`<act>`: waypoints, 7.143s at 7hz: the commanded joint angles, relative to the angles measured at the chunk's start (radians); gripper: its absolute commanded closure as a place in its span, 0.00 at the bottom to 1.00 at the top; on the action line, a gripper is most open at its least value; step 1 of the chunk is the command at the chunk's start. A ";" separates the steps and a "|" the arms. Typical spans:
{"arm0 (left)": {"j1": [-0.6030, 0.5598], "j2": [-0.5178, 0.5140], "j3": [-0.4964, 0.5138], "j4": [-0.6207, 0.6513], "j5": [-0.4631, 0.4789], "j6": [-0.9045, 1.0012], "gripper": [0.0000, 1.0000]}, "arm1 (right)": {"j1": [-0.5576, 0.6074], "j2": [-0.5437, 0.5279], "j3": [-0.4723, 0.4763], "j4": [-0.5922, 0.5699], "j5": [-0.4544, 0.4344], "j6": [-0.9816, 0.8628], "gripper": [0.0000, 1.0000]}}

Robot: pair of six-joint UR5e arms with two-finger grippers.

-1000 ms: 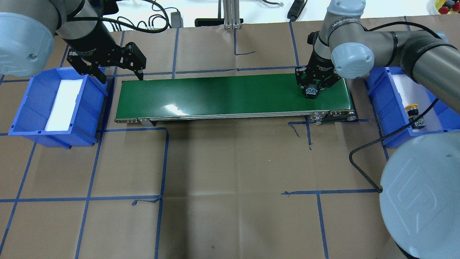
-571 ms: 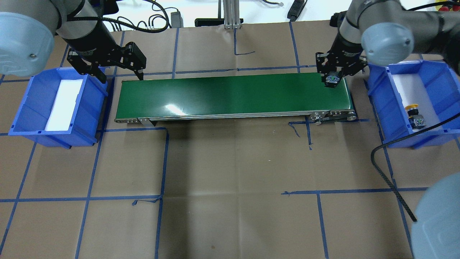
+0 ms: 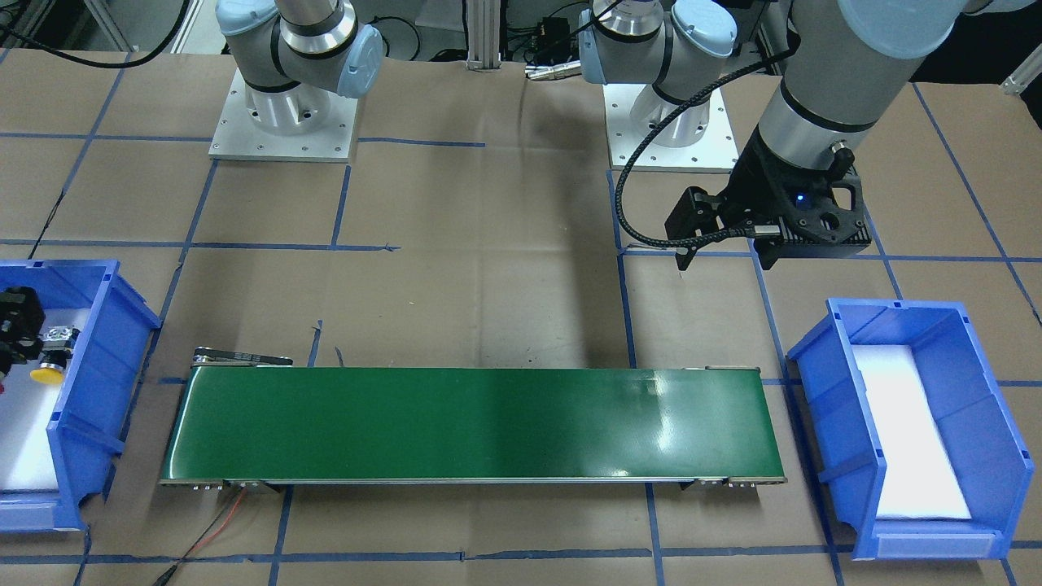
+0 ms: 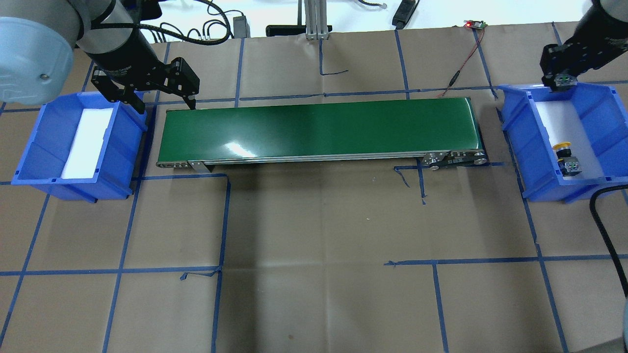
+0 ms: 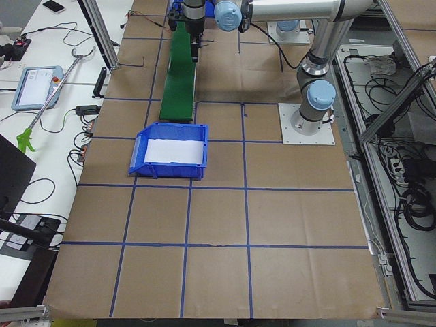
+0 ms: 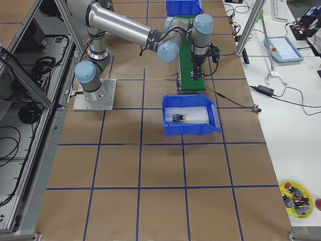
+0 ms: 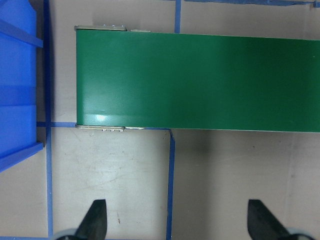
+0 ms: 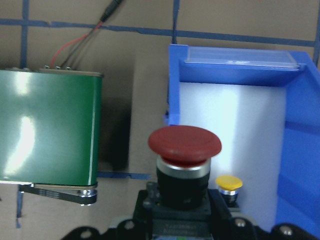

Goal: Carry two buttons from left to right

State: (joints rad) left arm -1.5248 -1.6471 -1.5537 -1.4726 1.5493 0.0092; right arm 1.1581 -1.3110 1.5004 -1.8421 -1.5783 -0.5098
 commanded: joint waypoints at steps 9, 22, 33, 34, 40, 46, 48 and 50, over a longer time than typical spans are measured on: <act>0.000 -0.002 0.001 0.000 0.000 0.000 0.00 | -0.084 0.297 0.012 -0.163 -0.028 -0.046 0.93; 0.000 -0.005 0.003 0.000 0.000 -0.002 0.00 | 0.142 -0.127 -0.120 0.282 0.113 0.152 0.00; 0.000 0.007 0.003 -0.002 0.002 -0.031 0.00 | 0.394 -0.379 0.127 0.238 0.054 0.537 0.00; 0.000 0.009 0.003 -0.003 0.002 -0.032 0.00 | 0.396 -0.370 0.123 0.234 0.061 0.537 0.00; 0.000 0.007 0.003 -0.003 0.003 -0.031 0.00 | 0.400 -0.312 0.064 0.261 0.052 0.531 0.00; 0.000 0.001 0.004 -0.002 0.002 -0.031 0.00 | 0.400 -0.310 0.064 0.256 0.054 0.531 0.00; 0.000 -0.002 0.003 -0.003 0.003 -0.031 0.00 | 0.400 -0.310 0.064 0.254 0.054 0.531 0.00; 0.000 -0.002 0.003 -0.003 0.003 -0.031 0.00 | 0.400 -0.309 0.064 0.253 0.054 0.531 0.00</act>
State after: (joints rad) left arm -1.5248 -1.6484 -1.5508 -1.4756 1.5523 -0.0215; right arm 1.5585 -1.6208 1.5646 -1.5880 -1.5248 0.0215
